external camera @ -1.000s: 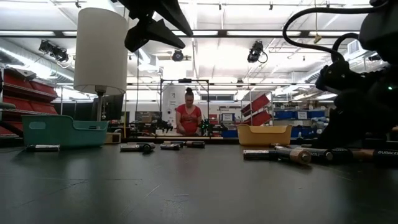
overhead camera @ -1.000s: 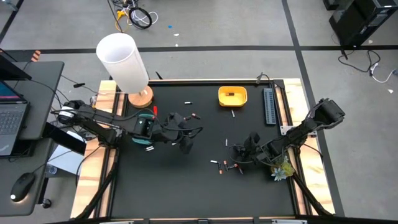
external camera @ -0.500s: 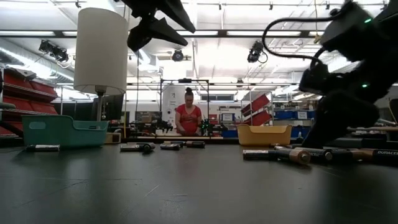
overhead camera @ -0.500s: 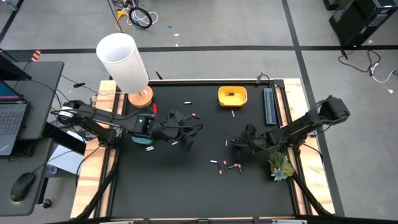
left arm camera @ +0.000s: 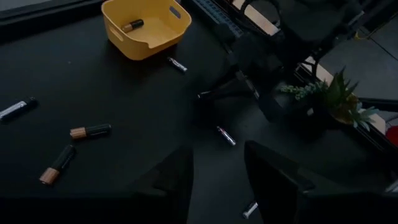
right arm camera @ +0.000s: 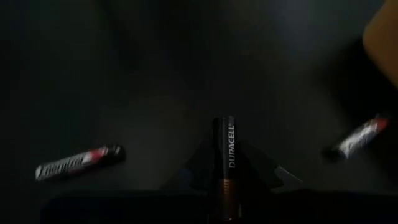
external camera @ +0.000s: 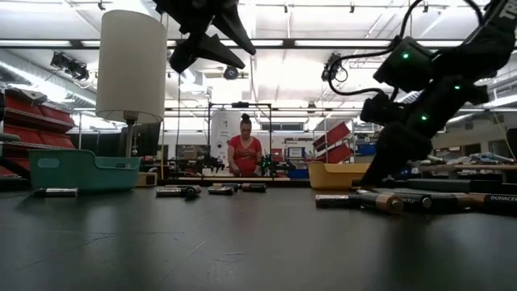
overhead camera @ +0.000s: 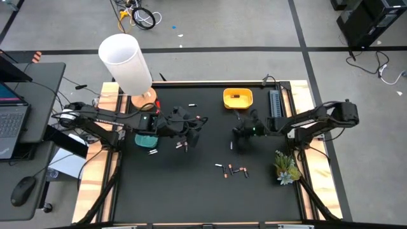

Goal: Sort batteries
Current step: Put the black battery into the yellow bin

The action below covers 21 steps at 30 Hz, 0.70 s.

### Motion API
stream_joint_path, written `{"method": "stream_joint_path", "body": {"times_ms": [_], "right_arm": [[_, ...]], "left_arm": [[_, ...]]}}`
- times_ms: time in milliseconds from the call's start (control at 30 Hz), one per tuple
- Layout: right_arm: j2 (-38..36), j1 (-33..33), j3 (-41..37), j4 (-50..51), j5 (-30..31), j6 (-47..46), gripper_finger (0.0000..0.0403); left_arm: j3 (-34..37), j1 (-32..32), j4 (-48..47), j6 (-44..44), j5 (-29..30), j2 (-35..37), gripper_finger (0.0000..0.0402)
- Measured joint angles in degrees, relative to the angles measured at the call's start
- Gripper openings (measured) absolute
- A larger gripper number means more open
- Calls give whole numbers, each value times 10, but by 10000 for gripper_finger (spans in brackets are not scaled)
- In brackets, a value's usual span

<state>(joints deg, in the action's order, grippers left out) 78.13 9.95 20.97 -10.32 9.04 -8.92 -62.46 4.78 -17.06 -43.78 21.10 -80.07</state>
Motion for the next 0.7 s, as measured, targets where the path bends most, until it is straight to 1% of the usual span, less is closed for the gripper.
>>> {"method": "stream_joint_path", "body": {"times_ms": [133,267,433,600,633,700], "right_arm": [[0,39,23,7,-30,37,45],[0,68,67,21,-49,66,45],[-1,129,118,33,-50,84,45],[-1,216,137,48,-46,105,45],[-1,230,137,47,-46,117,47],[0,254,138,45,-46,137,64]], "left_arm": [[0,0,-1,0,0,0,156],[0,0,-6,-5,0,0,156],[0,0,-7,-17,-4,0,156],[0,0,-7,-26,-4,0,156],[0,0,-7,-29,-4,0,156],[0,0,-6,-30,-4,0,156]]}}
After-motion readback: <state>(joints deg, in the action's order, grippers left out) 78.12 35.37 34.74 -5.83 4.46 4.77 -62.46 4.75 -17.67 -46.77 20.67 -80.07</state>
